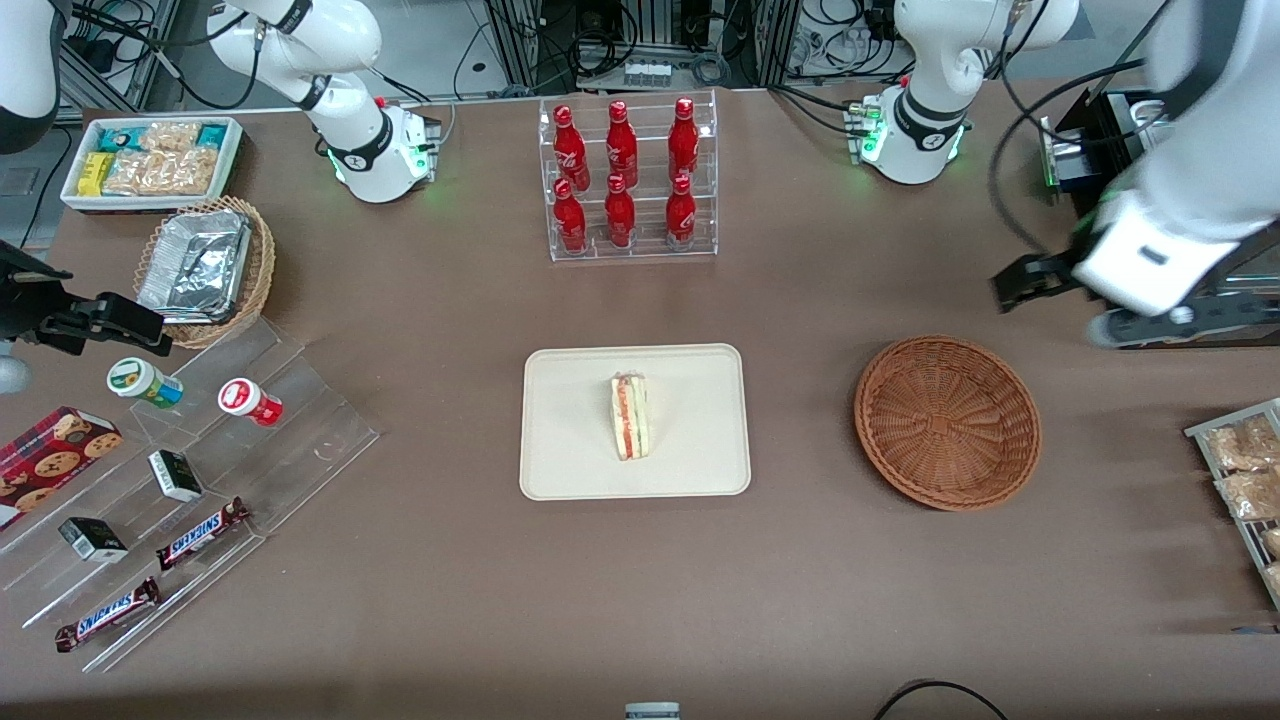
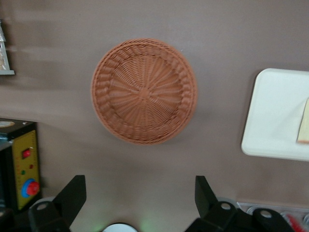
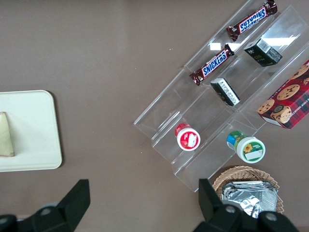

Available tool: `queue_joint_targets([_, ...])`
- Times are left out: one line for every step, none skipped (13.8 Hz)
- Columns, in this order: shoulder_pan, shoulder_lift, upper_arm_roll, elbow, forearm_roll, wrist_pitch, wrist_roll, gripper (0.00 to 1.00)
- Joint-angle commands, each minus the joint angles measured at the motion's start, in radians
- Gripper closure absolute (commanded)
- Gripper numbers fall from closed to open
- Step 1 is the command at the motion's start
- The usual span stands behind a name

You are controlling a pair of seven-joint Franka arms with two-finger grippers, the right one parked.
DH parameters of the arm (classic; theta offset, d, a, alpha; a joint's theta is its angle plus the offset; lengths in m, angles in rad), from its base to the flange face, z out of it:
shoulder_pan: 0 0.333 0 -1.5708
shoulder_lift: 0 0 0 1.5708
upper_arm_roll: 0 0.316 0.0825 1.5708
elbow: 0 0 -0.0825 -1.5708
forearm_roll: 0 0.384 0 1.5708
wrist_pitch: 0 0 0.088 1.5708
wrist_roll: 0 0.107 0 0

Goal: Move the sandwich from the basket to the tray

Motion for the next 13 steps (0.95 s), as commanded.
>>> queue_joint_targets([0.073, -0.066, -0.014, -0.047, -0.020, -0.031, 0.100, 0.01])
queue_joint_targets([0.088, -0.080, -0.014, -0.047, -0.020, -0.047, 0.132, 0.01])
queue_joint_targets([0.090, -0.089, -0.014, -0.048, -0.020, -0.059, 0.163, 0.01])
queue_joint_targets([0.092, -0.094, -0.012, -0.050, -0.020, -0.064, 0.182, 0.01])
queue_joint_targets([0.095, -0.098, -0.009, -0.051, -0.020, -0.064, 0.191, 0.01])
queue_joint_targets([0.107, -0.097, -0.003, -0.051, -0.020, -0.064, 0.197, 0.01])
queue_joint_targets([0.108, -0.097, -0.001, -0.053, -0.020, -0.064, 0.199, 0.01])
queue_joint_targets([0.111, -0.097, -0.001, -0.050, -0.018, -0.064, 0.202, 0.01])
queue_joint_targets([0.125, -0.095, -0.001, -0.047, -0.020, -0.067, 0.215, 0.01])
queue_joint_targets([0.125, -0.091, -0.001, -0.047, -0.014, -0.073, 0.216, 0.01])
queue_joint_targets([0.125, -0.089, 0.000, -0.041, -0.014, -0.074, 0.212, 0.01])
queue_joint_targets([0.125, -0.086, 0.000, -0.038, -0.015, -0.074, 0.211, 0.01])
queue_joint_targets([0.125, -0.086, -0.001, -0.038, -0.015, -0.074, 0.211, 0.01])
